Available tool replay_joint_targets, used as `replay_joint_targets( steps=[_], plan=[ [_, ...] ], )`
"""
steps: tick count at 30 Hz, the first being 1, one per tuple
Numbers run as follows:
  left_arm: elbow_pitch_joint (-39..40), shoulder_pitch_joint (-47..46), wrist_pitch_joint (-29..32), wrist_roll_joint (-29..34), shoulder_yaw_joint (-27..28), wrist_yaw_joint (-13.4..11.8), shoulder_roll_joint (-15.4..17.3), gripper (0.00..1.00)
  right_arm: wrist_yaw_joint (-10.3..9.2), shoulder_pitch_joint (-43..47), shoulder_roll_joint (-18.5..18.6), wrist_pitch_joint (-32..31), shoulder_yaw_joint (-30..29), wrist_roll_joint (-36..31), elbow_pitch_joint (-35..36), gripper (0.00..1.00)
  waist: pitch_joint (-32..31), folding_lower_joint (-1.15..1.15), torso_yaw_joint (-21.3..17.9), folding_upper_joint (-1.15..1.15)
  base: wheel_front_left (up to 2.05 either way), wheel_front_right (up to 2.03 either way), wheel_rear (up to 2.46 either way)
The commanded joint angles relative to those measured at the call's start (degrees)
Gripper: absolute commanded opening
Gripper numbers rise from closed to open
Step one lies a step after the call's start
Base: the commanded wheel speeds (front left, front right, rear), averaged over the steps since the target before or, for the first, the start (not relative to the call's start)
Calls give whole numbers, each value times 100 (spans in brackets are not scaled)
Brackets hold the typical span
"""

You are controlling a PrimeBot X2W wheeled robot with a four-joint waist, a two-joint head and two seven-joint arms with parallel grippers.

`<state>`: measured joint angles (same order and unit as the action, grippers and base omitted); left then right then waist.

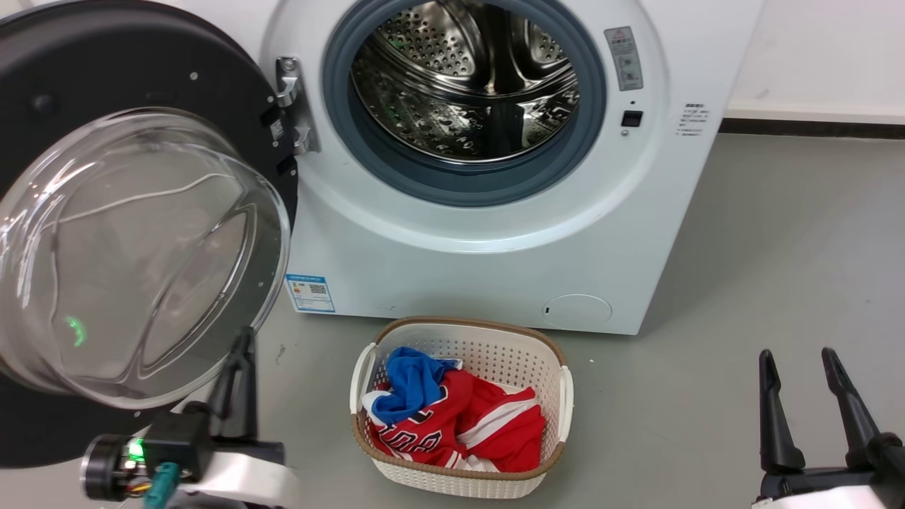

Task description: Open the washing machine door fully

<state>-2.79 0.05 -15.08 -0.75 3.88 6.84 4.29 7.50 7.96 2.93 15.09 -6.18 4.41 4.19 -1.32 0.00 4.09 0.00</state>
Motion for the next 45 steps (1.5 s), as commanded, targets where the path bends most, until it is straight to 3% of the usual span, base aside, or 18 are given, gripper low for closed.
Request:
replay_joint_targets(
  steps=[1,6,7,8,9,10,25,35,36,40,45],
  plan=[
    [-49,87,-13,-39,-81,12,-45,0,-2,72,-10,9,-8,8,-11,100,-12,0,-49,0,0,0,0],
    [-141,171,-13,-102,-222,-64,-75,0,-2,186,-11,9,56,74,-54,100,-35,0,-176,0,0,0,0],
    [-163,209,-13,-130,-228,-83,-86,8,-2,187,-10,9,74,84,-69,100,-37,0,-198,0,0,0,0],
    [-183,244,-13,-153,-238,-93,-93,37,-2,203,-10,9,87,98,-82,100,-39,0,-222,0,0,0,0],
    [-181,254,-13,-151,-247,-118,-98,88,-2,224,-10,9,99,110,-89,100,-40,0,-240,0,0,0,0],
    [-163,268,-13,-153,-251,-140,-96,100,-2,247,-11,9,109,119,-93,100,-40,0,-257,0,0,0,0],
    [-137,445,-13,-120,-448,-393,-135,100,-2,301,-10,9,138,191,-133,100,-51,0,-325,0,0,0,0],
    [-138,472,-13,-119,-455,-432,-140,100,-2,295,-11,9,124,218,-160,100,-62,0,-307,0,0,0,0],
    [-155,427,1,-140,-464,-432,-129,0,0,262,-1,-1,127,178,-157,0,-62,0,-307,0,0,0,0],
    [-379,463,56,-218,-463,-429,-131,0,0,299,-3,-15,146,242,-341,0,-62,0,-308,0,0,0,0],
    [-469,349,238,-841,-376,-393,-131,0,0,192,32,-127,179,890,-423,0,-53,0,-312,0,0,0,0]
  ],
)
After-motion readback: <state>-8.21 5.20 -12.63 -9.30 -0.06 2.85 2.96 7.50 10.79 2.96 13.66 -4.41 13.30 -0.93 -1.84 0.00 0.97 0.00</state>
